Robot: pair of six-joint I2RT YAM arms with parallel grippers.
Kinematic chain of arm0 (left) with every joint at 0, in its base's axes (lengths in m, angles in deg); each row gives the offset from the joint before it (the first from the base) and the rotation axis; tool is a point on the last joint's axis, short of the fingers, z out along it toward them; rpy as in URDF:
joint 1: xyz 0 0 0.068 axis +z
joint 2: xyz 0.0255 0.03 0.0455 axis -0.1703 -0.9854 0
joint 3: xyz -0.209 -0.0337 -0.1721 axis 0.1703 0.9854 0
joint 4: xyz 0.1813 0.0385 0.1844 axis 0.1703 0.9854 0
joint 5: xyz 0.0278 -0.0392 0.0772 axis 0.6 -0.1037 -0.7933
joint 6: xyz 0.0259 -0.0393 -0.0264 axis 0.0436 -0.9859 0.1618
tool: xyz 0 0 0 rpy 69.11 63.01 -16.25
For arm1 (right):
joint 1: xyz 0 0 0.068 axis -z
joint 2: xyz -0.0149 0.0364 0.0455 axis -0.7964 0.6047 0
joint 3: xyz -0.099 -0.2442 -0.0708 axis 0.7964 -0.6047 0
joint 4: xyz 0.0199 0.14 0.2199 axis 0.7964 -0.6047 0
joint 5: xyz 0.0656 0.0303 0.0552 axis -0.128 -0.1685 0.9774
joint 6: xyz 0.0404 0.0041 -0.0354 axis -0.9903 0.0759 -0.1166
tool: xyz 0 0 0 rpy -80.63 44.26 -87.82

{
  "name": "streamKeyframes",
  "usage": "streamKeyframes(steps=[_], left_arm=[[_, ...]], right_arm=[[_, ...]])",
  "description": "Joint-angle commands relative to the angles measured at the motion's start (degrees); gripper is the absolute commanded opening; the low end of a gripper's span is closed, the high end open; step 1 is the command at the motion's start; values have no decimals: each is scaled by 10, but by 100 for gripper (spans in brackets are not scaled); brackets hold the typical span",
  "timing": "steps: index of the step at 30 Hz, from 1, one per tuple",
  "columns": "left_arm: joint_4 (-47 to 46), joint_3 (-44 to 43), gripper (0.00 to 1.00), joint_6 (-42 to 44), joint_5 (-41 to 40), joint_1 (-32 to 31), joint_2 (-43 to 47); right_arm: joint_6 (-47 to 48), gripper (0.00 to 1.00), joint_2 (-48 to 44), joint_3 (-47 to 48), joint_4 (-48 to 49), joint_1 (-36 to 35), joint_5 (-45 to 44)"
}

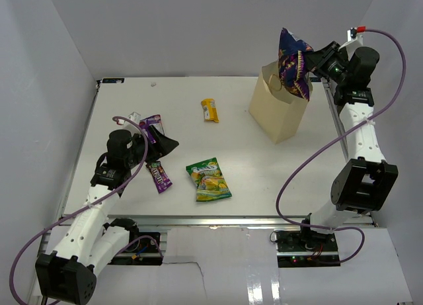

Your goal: Place the snacks into the paper bag

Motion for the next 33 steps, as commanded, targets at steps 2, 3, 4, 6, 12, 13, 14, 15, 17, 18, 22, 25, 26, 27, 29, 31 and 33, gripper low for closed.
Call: streamKeyframes(steps=[2, 3, 4, 6, 12, 13, 14, 15, 17, 18, 22, 25, 26, 27, 29, 31, 33], left_arm=[[-4, -1, 83, 8, 11, 4, -1], [-3, -2, 83, 8, 11, 3, -1], [-4, -2, 83, 8, 11, 4, -3], [-6, -2, 83, 7, 12, 3, -5], [-10, -1, 83, 7, 14, 3, -8], [-10, -2, 83, 7, 14, 3, -8], [-10, -1, 83, 7, 14, 3, -9], [-9, -1, 83, 7, 14, 3, -10], [-10, -2, 83, 7, 14, 4, -10], [-10, -1, 83, 7, 14, 4, -12], [-9, -4, 83, 8, 10, 3, -17], [3, -13, 83, 13, 1, 3, -27], [6, -15, 83, 14, 0, 3, -29], [11, -20, 83, 16, -10, 3, -32], [33, -28, 83, 18, -28, 4, -36], [81, -46, 83, 18, -83, 4, -41], [125, -67, 86, 1, -140, 3, -48]], right_arm=[[21, 8, -20, -7, 89, 3, -2], [25, 8, -21, -11, 87, 3, -2], [27, 8, -23, -16, 86, 3, -1], [36, 8, -24, -26, 85, 3, -1], [64, 15, -22, -49, 77, 3, -1], [67, 18, -22, -51, 75, 3, -1], [72, 25, -21, -52, 73, 3, -2], [81, 29, -21, -52, 71, 3, -4], [89, 42, -21, -51, 67, 3, -4], [96, 53, -20, -47, 60, 3, -3], [138, 74, -20, -13, 39, 3, 14], [182, 77, -28, 14, 30, 2, 47], [197, 78, -31, 21, 29, 2, 60], [211, 80, -37, 28, 21, 2, 98], [276, 80, -46, 52, 8, 2, 153], [320, 80, -59, 69, -35, -11, 278], [489, 81, -69, 119, -162, -43, 338]])
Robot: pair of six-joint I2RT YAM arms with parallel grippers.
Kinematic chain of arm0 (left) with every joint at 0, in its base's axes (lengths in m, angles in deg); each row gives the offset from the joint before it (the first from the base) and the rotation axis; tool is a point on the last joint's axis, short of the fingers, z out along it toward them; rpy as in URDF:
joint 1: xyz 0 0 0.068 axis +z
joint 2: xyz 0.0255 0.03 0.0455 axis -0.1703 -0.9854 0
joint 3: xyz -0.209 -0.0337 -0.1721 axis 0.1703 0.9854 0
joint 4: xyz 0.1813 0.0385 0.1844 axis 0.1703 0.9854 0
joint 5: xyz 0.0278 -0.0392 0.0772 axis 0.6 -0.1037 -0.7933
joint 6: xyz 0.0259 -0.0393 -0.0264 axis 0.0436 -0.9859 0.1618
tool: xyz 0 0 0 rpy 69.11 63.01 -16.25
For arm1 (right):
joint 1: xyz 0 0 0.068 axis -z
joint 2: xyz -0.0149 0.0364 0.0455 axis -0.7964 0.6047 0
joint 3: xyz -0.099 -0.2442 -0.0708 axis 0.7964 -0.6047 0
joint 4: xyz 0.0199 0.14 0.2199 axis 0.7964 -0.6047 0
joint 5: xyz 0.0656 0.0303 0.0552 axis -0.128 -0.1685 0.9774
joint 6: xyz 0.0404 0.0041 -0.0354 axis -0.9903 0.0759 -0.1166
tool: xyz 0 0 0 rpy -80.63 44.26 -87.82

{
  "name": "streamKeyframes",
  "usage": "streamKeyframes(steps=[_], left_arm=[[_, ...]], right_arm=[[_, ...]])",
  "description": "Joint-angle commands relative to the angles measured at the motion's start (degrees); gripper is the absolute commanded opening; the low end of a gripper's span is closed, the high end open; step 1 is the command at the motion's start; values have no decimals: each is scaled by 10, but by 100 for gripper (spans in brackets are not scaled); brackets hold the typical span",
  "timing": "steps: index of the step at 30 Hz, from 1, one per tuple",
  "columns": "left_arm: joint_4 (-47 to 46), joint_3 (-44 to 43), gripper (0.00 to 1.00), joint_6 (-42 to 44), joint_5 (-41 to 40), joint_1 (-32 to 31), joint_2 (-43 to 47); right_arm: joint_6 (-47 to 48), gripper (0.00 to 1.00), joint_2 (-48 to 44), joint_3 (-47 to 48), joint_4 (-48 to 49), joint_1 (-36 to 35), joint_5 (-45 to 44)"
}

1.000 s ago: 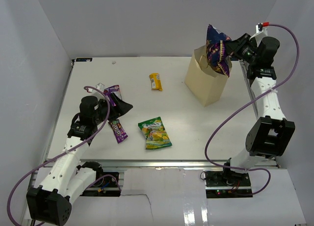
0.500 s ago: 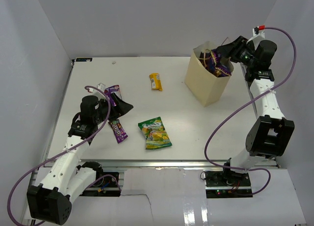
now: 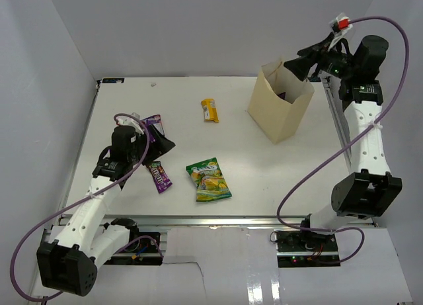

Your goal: Place the snacks into the paper bag

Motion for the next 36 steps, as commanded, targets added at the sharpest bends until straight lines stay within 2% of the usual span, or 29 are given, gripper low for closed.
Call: streamKeyframes(steps=[1, 2, 3, 4, 5, 6, 8, 9, 11, 12, 14, 15, 18, 20, 23, 27, 30, 32, 33, 35, 36], left_arm=[[109, -49, 87, -16, -147, 3, -10], [129, -52, 88, -25, -173, 4, -14], [145, -56, 88, -35, -193, 4, -17], [173, -59, 88, -57, -220, 4, -23], [183, -59, 88, -65, -226, 5, -26], [199, -58, 88, -78, -230, 8, -28], [208, -57, 88, -81, -228, 8, -29], [216, -56, 88, -83, -228, 8, -27], [223, -52, 88, -88, -223, 8, -14], [230, -48, 88, -92, -220, 8, -8], [236, -34, 87, -104, -208, 8, 16], [242, -27, 87, -110, -203, 9, 25], [254, 5, 87, -131, -182, 8, 63], [259, 26, 86, -142, -172, 9, 82], [265, 46, 87, -148, -166, 8, 105], [263, 57, 87, -149, -154, 8, 105], [250, 60, 87, -142, -148, 8, 92], [243, 62, 87, -138, -139, 8, 84], [235, 64, 87, -134, -139, 8, 82], [223, 69, 87, -127, -117, 8, 77], [220, 71, 87, -119, -111, 9, 77]], right_arm=[[286, 82, -47, 89, -319, -102, 146], [461, 83, -47, 117, -417, -146, 112], [503, 83, -54, 102, -477, -200, 7], [515, 83, -61, 68, -504, -291, -42], [464, 83, -79, -32, -480, -328, -125], [430, 83, -83, -85, -452, -387, -157], [376, 83, -84, -167, -386, -441, -221], [310, 84, -81, -233, -354, -466, -294], [249, 88, -73, -278, -266, -530, -359], [187, 90, -70, -306, -235, -553, -443], [150, 94, -42, -318, -180, -608, -512], [114, 95, -29, -316, -168, -635, -578], [65, 98, 41, -295, -171, -657, -625], [38, 98, 91, -262, -193, -665, -627], [34, 97, 119, -258, -183, -669, -612], [40, 91, 139, -265, -176, -668, -603], [51, 82, 141, -276, -167, -667, -595], [61, 70, 136, -284, -162, -665, -580], [64, 59, 132, -286, -161, -663, -575], [71, 44, 120, -298, -155, -658, -558], [77, 30, 114, -302, -153, -654, -551]])
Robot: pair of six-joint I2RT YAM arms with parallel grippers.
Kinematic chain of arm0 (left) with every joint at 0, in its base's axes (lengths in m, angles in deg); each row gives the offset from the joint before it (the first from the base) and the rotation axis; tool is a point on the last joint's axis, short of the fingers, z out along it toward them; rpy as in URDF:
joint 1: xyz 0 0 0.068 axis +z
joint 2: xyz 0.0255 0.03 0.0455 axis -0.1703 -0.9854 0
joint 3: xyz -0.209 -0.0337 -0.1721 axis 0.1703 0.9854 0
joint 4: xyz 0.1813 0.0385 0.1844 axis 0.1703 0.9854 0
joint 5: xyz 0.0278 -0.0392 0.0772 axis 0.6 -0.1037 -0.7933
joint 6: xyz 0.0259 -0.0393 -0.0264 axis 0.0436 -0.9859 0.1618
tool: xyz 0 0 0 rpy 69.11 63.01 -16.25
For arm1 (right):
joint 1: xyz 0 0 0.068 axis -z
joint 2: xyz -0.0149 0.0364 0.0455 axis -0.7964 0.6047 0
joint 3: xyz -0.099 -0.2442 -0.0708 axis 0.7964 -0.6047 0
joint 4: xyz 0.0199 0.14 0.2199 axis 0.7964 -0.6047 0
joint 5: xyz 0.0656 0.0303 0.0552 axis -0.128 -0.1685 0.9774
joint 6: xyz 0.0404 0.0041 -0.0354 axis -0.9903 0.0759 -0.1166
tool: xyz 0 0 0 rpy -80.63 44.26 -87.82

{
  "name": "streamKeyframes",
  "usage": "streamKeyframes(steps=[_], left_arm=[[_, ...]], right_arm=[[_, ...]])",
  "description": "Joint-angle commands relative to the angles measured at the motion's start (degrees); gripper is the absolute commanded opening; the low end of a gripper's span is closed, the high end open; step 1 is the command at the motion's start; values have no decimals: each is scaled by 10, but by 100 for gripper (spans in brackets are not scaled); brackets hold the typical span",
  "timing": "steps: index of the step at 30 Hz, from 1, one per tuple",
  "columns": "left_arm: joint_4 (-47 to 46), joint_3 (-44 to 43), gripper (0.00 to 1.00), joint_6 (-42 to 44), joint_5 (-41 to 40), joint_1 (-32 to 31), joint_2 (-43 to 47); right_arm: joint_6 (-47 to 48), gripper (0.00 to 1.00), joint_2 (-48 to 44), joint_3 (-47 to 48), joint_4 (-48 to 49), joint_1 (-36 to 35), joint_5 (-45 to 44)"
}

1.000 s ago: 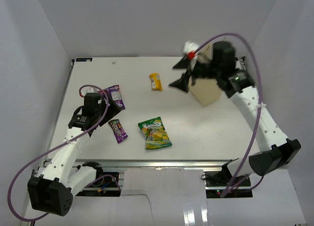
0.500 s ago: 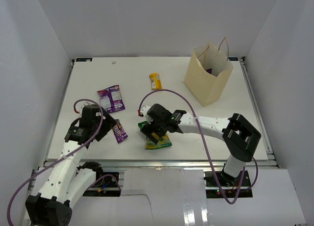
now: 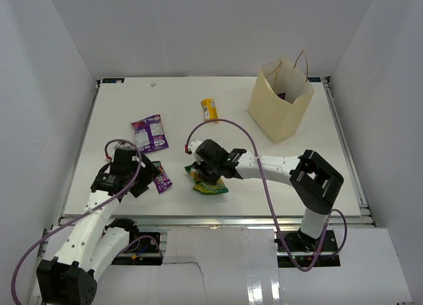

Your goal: Place the snacks into the paper bag

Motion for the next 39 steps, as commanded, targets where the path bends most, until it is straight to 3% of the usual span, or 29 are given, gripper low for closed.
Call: streamKeyframes(steps=[1, 4, 10, 15, 19, 22, 25, 29, 32, 39], left_arm=[[-30, 14, 87, 19, 37, 2, 0], [-44, 27, 87, 26, 50, 2, 6], [-66, 44, 87, 32, 68, 3, 9], [-85, 52, 87, 41, 83, 2, -1], [-95, 54, 87, 49, 86, 2, -15], [-99, 55, 87, 49, 88, 2, -24], [-99, 57, 87, 48, 83, 3, -30], [-99, 57, 87, 42, 75, 2, -37], [-100, 55, 87, 43, 72, 3, -46], [-104, 50, 87, 44, 69, 2, -62]], right_arm=[[13, 24, -27, -25, 21, 14, 28], [22, 8, -51, -45, 31, 30, 72], [95, 8, -111, -62, 36, 90, 190], [211, 8, -159, -40, 14, 174, 379], [344, 8, -169, 64, -102, 255, 531], [408, 8, -173, 128, -173, 292, 583], [415, 8, -175, 233, -176, 360, 599], [348, 8, -162, 341, -127, 444, 597], [200, 8, -160, 378, -32, 510, 549], [103, 8, -170, 361, 61, 576, 320]])
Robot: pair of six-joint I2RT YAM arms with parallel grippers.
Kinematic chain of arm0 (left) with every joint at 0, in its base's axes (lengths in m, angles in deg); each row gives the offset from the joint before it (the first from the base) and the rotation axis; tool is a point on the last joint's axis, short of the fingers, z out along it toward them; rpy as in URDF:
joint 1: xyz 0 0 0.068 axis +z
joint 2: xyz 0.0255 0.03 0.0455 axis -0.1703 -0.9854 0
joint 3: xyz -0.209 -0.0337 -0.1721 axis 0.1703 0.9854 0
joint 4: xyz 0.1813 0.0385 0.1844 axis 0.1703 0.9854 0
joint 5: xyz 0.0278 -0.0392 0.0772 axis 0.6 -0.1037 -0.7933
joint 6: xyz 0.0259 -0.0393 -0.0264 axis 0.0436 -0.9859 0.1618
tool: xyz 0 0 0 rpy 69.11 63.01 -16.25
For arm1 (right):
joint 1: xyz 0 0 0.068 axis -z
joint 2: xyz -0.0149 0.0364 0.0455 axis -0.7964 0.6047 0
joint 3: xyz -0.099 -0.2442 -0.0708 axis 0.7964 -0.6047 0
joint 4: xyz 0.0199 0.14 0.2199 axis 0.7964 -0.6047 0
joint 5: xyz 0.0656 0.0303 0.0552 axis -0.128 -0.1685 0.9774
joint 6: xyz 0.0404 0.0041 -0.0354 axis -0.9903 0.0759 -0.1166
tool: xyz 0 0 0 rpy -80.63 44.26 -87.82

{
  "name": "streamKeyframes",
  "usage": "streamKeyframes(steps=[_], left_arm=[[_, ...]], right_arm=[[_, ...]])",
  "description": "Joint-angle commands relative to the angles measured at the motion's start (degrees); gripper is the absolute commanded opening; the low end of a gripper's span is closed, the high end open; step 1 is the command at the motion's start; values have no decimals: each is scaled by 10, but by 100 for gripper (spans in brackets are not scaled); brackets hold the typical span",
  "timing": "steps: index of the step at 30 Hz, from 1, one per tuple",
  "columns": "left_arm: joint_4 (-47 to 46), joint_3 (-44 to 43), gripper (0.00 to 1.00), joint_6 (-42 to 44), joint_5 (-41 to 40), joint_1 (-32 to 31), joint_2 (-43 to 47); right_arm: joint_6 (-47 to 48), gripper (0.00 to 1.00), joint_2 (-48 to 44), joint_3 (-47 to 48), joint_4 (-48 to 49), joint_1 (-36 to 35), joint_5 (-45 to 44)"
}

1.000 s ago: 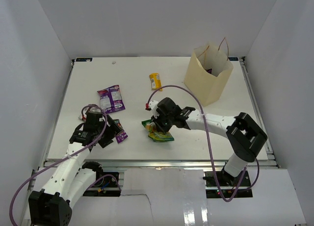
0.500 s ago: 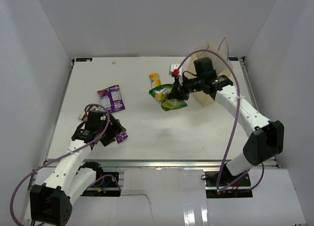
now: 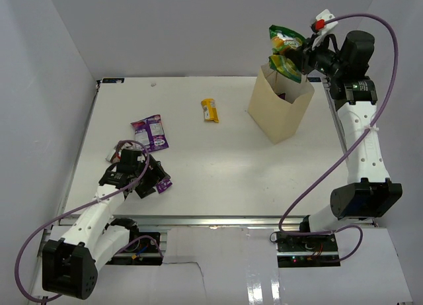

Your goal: Place the snacks into the paper bag

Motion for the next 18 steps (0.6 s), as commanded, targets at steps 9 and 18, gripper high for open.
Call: streamKeyframes(steps=[9, 18], left_arm=[[-10, -4, 87, 1, -13, 3, -4], [-14, -5, 87, 1, -21, 2, -23]], right_arm=[[-137, 8, -26, -75, 142, 37, -214], [-221, 8, -20, -152, 163, 55, -125]])
